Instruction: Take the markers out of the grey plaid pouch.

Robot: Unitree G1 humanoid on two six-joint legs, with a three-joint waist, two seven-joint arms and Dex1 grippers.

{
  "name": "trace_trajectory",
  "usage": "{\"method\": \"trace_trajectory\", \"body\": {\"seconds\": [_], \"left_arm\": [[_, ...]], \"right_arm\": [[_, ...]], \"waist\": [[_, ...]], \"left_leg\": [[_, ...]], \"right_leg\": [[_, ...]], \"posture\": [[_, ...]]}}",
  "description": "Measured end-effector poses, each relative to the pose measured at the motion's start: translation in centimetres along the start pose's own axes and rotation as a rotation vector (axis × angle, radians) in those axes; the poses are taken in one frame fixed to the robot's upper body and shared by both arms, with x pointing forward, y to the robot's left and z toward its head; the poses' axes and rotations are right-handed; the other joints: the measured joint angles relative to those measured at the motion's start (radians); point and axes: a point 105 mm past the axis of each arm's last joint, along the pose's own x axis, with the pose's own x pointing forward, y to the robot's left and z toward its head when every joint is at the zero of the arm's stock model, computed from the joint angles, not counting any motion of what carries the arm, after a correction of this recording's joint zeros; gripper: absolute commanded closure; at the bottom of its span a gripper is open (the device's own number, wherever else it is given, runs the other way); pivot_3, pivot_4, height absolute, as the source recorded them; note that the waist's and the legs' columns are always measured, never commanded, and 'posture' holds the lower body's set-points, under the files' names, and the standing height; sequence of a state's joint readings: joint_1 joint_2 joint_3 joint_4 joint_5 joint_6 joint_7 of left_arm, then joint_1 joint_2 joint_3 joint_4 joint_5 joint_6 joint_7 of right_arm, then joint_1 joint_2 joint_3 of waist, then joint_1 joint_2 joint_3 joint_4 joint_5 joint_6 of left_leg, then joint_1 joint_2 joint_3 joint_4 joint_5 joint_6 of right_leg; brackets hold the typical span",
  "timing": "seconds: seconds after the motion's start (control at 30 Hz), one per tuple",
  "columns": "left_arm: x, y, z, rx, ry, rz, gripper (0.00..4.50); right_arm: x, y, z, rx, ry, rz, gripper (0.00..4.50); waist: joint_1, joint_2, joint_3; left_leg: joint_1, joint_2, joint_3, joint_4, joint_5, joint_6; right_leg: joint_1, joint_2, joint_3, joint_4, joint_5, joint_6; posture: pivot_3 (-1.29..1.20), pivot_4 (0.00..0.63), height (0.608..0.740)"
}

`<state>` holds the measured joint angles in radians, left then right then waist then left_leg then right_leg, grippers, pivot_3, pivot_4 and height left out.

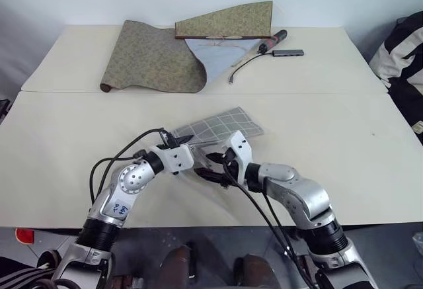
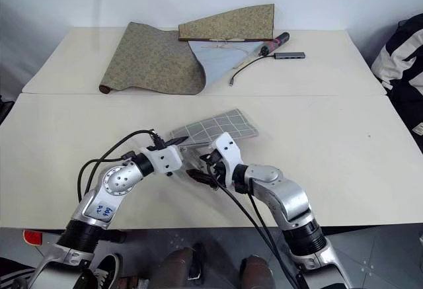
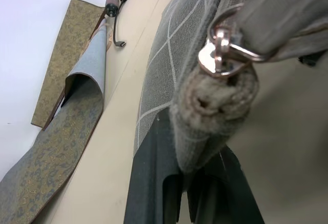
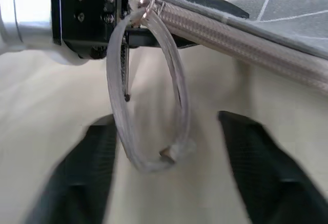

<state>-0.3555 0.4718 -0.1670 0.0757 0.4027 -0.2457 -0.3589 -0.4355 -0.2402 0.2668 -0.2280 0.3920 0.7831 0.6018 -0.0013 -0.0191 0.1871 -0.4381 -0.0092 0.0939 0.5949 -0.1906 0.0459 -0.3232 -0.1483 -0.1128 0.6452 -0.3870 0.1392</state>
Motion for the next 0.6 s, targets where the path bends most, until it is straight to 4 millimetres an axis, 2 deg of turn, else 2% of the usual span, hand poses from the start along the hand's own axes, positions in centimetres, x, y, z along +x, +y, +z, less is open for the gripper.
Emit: {"method": "trace_trajectory", "body": {"seconds": [0.1,0.2,0.37,0.6], "left_arm": [[0.1,0.0,0.1,0.000,0.000,-0.002,4.50],[0.2,0.0,0.1,-0.001,-0.001,-0.003,4.50],[0.2,-0.1,0.2,-0.007,-0.006,-0.007,4.50],[-1.1,-0.7,0.0,-0.095,-0.033,-0.042,4.50]], "right_arm": [[0.0,-0.1,0.5,-0.029,-0.001,0.004,3.60],[-0.1,-0.1,0.2,-0.032,0.008,0.003,4.49],[-1.0,-1.1,0.6,-0.029,-0.009,-0.030,4.49],[-4.0,-3.9,1.0,-0.085,0.019,-0.092,4.49]], "waist": [[0.001,0.000,0.000],[0.001,0.000,0.000],[0.001,0.000,0.000],[-0.002,0.000,0.000]], "left_leg": [[0.000,0.000,0.000,0.000,0.000,0.000],[0.000,0.000,0.000,0.000,0.000,0.000],[0.000,0.000,0.000,0.000,0.000,0.000],[0.000,0.000,0.000,-0.001,0.000,0.000]], "right_leg": [[0.000,0.000,0.000,0.000,0.000,0.000],[0.000,0.000,0.000,-0.001,0.000,0.000],[0.000,0.000,0.000,-0.001,0.000,0.000],[0.000,0.000,0.000,-0.002,0.000,0.000]], "posture": [[0.00,0.150,0.740],[0.00,0.150,0.740],[0.00,0.150,0.740],[0.00,0.150,0.740]]}}
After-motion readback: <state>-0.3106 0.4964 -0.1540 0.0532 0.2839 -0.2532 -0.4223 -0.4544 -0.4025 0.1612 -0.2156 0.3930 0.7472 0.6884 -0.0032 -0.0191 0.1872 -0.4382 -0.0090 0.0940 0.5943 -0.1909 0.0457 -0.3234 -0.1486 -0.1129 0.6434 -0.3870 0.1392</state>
